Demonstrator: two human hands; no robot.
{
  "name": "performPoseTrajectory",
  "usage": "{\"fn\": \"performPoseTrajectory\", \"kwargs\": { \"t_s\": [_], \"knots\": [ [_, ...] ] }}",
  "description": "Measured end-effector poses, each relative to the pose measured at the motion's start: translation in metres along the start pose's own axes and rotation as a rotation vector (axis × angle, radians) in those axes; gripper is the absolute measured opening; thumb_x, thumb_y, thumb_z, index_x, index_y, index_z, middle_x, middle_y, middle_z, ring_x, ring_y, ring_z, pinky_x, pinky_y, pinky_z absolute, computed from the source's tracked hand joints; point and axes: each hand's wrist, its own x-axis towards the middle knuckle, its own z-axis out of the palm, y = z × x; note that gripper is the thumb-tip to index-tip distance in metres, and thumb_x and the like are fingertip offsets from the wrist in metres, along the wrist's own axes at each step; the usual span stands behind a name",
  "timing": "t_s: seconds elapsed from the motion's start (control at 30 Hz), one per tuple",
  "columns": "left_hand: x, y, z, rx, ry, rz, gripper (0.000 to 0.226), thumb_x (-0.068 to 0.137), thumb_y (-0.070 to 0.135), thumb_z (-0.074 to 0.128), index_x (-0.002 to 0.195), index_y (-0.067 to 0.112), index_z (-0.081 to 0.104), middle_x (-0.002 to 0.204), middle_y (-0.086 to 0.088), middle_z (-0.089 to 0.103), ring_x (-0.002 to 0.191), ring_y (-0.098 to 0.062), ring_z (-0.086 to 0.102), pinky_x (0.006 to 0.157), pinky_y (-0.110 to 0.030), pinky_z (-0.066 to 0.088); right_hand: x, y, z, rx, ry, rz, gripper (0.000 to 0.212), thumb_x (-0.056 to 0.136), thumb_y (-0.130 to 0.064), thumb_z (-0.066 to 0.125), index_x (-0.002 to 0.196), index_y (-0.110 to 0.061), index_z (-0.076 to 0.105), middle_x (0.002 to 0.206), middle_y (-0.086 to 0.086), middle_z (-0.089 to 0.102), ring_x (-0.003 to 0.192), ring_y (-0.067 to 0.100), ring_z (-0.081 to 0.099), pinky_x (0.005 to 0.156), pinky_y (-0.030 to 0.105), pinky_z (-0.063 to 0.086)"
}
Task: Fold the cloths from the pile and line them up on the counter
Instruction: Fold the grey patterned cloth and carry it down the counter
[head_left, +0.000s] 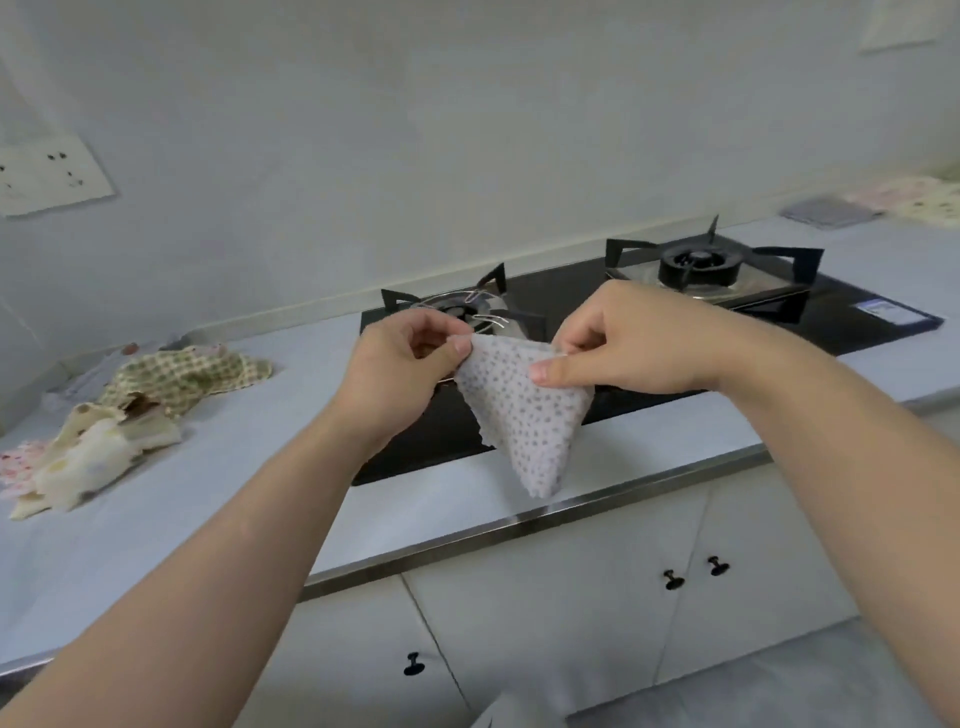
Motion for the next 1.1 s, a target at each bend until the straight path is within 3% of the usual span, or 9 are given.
{"fn": "performPoseTrajectory", "kwargs": {
  "t_s": [0.1, 0.17, 0.33, 0.43, 0.6, 0.73, 0.9, 1.0, 1.1],
  "knots": [
    [0.034, 0.017, 0.071, 0.098, -0.088, 0.041, 0.008, 0.098, 0.019, 0.061, 0.094, 0.024, 0.066, 0.089, -0.002, 0.071, 0.086, -0.021, 0.067, 0.08, -0.035, 0.056, -0.017, 0.053, -0.036, -0.043, 0.075, 0.092, 0.054, 0.087, -0.05, 0.066, 0.067, -0.001, 0.059, 0.061, 0.01, 0.047, 0.055, 0.02, 0.039, 0.056, 0.032, 0.031],
    [0.053, 0.033, 0.121, 0.093, -0.166, 0.053, 0.007, 0.099, 0.02, 0.057, 0.096, 0.023, 0.063, 0.088, -0.008, 0.071, 0.083, -0.03, 0.065, 0.078, -0.044, 0.056, -0.036, 0.081, -0.065, -0.027, -0.017, 0.16, 0.053, 0.087, -0.048, 0.068, 0.065, -0.001, 0.055, 0.059, 0.005, 0.039, 0.053, 0.015, 0.033, 0.055, 0.031, 0.027],
    [0.085, 0.107, 0.225, 0.081, -0.367, 0.092, 0.009, 0.101, 0.018, 0.053, 0.097, 0.023, 0.059, 0.072, 0.005, 0.062, 0.063, -0.008, 0.052, 0.06, -0.021, 0.047, -0.09, 0.121, -0.152, 0.019, -0.121, 0.37, 0.057, 0.086, -0.051, 0.068, 0.048, -0.016, 0.045, 0.045, -0.008, 0.031, 0.049, 0.015, 0.029, 0.056, 0.034, 0.028],
    [0.098, 0.169, 0.267, 0.077, -0.432, 0.085, 0.008, 0.101, 0.017, 0.054, 0.099, 0.021, 0.06, 0.07, 0.01, 0.058, 0.06, -0.004, 0.05, 0.063, -0.025, 0.044, -0.131, 0.126, -0.221, -0.009, -0.156, 0.504, 0.05, 0.085, -0.056, 0.065, 0.048, -0.024, 0.058, 0.047, -0.012, 0.047, 0.048, 0.01, 0.04, 0.057, 0.031, 0.036],
    [0.093, 0.258, 0.31, 0.037, -0.559, 0.062, 0.01, 0.1, 0.017, 0.056, 0.105, 0.02, 0.063, 0.076, 0.006, 0.064, 0.064, -0.003, 0.054, 0.067, -0.029, 0.048, -0.188, 0.121, -0.312, 0.022, -0.093, 0.675, 0.051, 0.082, -0.058, 0.067, 0.051, -0.018, 0.058, 0.046, -0.01, 0.048, 0.051, 0.011, 0.046, 0.058, 0.028, 0.037],
    [0.083, 0.326, 0.345, 0.042, -0.662, 0.082, 0.016, 0.099, 0.016, 0.057, 0.108, 0.021, 0.07, 0.087, 0.005, 0.07, 0.081, -0.009, 0.064, 0.083, -0.033, 0.055, -0.233, 0.116, -0.37, 0.032, -0.084, 0.78, 0.047, 0.085, -0.056, 0.067, 0.061, -0.016, 0.064, 0.054, -0.01, 0.058, 0.059, 0.013, 0.057, 0.06, 0.028, 0.043],
    [0.066, 0.37, 0.385, -0.176, -0.701, -0.19, 0.015, 0.103, 0.013, 0.049, 0.102, 0.005, 0.062, 0.103, -0.024, 0.069, 0.09, -0.028, 0.065, 0.092, -0.047, 0.053, -0.278, 0.122, -0.404, -0.076, 0.169, 0.79, 0.035, 0.091, -0.048, 0.06, 0.081, -0.014, 0.06, 0.075, 0.0, 0.061, 0.07, 0.019, 0.056, 0.06, 0.031, 0.041],
    [0.056, 0.39, 0.406, -0.345, -0.694, -0.346, 0.014, 0.104, 0.009, 0.043, 0.102, 0.004, 0.056, 0.104, -0.019, 0.067, 0.094, -0.026, 0.064, 0.089, -0.036, 0.057, -0.296, 0.134, -0.405, -0.016, 0.385, 0.769, 0.021, 0.09, -0.036, 0.066, 0.1, -0.023, 0.052, 0.088, -0.001, 0.062, 0.082, 0.02, 0.058, 0.065, 0.033, 0.047],
    [0.053, 0.4, 0.427, -0.44, -0.658, -0.454, 0.014, 0.104, 0.009, 0.043, 0.103, 0.007, 0.056, 0.109, -0.014, 0.067, 0.095, -0.023, 0.066, 0.073, -0.026, 0.058, -0.307, 0.154, -0.401, 0.242, 0.647, 0.872, 0.039, 0.085, -0.023, 0.073, 0.117, -0.026, 0.05, 0.094, 0.006, 0.066, 0.084, 0.022, 0.065, 0.072, 0.036, 0.054]
  ]
}}
